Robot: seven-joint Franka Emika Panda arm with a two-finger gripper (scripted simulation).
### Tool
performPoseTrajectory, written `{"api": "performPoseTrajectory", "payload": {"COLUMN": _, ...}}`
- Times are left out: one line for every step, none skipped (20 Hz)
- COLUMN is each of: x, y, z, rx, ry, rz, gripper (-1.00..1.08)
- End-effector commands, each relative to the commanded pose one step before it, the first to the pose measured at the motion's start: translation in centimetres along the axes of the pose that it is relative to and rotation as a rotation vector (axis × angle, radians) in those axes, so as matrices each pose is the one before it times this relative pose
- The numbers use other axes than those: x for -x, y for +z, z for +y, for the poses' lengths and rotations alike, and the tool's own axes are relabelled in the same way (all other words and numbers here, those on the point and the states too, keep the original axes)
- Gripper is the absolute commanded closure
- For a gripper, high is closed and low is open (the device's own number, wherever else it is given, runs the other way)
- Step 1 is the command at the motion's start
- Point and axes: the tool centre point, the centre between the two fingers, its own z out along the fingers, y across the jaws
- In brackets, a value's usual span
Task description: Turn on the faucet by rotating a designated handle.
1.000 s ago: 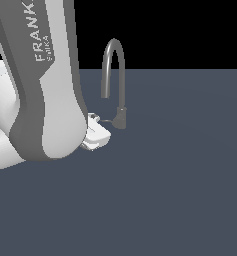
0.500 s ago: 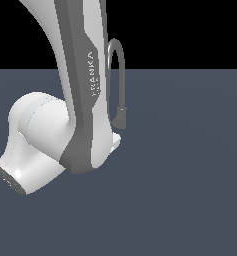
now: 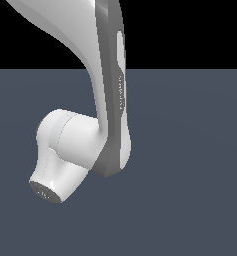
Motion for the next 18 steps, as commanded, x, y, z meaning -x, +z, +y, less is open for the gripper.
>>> {"api": "performPoseTrajectory", "payload": {"x": -0.412, "y": 0.429, "z": -0.14, "rx": 0.0227, "ry": -0.02481, "rz": -0.00512, "gripper": 1.08}}
{"api": "performPoseTrajectory", "payload": {"x": -0.131, "y": 0.136, "z": -0.053, "rx": 0.00673, "ry": -0.00766, "rz": -0.00146, "gripper": 1.08}}
{"api": "performPoseTrajectory", "payload": {"x": -0.115, "y": 0.121, "z": -0.047, "rx": 0.00595, "ry": -0.00678, "rz": -0.00129, "gripper": 1.08}}
{"api": "performPoseTrajectory", "payload": {"x": -0.1, "y": 0.106, "z": -0.04, "rx": 0.00517, "ry": -0.0059, "rz": -0.00112, "gripper": 1.08}}
{"api": "performPoseTrajectory", "payload": {"x": -0.084, "y": 0.092, "z": -0.035, "rx": 0.00435, "ry": -0.00497, "rz": -0.00095, "gripper": 1.08}}
{"api": "performPoseTrajectory", "payload": {"x": -0.067, "y": 0.078, "z": -0.028, "rx": 0.00356, "ry": -0.00407, "rz": -0.00078, "gripper": 1.08}}
{"api": "performPoseTrajectory", "payload": {"x": -0.051, "y": 0.063, "z": -0.021, "rx": 0.00275, "ry": -0.00315, "rz": -0.00061, "gripper": 1.08}}
{"api": "performPoseTrajectory", "payload": {"x": -0.035, "y": 0.049, "z": -0.013, "rx": 0.00196, "ry": -0.00224, "rz": -0.00045, "gripper": 1.08}}
{"api": "performPoseTrajectory", "payload": {"x": -0.018, "y": 0.036, "z": -0.009, "rx": 0.0011, "ry": -0.00126, "rz": -0.00026, "gripper": 1.08}}
{"api": "performPoseTrajectory", "payload": {"x": -0.001, "y": 0.021, "z": 0.0, "rx": 0.00032, "ry": -0.00036, "rz": -0.0001, "gripper": 1.08}}
{"api": "performPoseTrajectory", "payload": {"x": 0.014, "y": 0.006, "z": 0.01, "rx": -0.00045, "ry": 0.00052, "rz": 0.00007, "gripper": 1.08}}
{"api": "performPoseTrajectory", "payload": {"x": 0.024, "y": -0.003, "z": 0.007, "rx": -0.001, "ry": 0.00116, "rz": 0.00019, "gripper": 1.08}}
{"api": "performPoseTrajectory", "payload": {"x": 0.01, "y": -0.002, "z": 0.001, "rx": -0.00045, "ry": 0.00052, "rz": 0.00009, "gripper": 1.08}}
{"api": "performPoseTrajectory", "payload": {"x": 0.0, "y": 0.0, "z": 0.0, "rx": 0.0, "ry": 0.0, "rz": 0.0, "gripper": 1.08}}
{"api": "performPoseTrajectory", "payload": {"x": 0.0, "y": 0.0, "z": 0.0, "rx": 0.0, "ry": 0.0, "rz": 0.0, "gripper": 1.08}}
{"api": "performPoseTrajectory", "payload": {"x": 0.0, "y": 0.0, "z": 0.0, "rx": 0.0, "ry": 0.0, "rz": 0.0, "gripper": 1.08}}
{"api": "performPoseTrajectory", "payload": {"x": -0.002, "y": -0.001, "z": -0.003, "rx": 0.0, "ry": 0.0, "rz": 0.0, "gripper": 1.08}}
{"api": "performPoseTrajectory", "payload": {"x": 0.42, "y": -0.001, "z": 0.141, "rx": 0.0, "ry": 0.0, "rz": 0.0, "gripper": 1.08}}
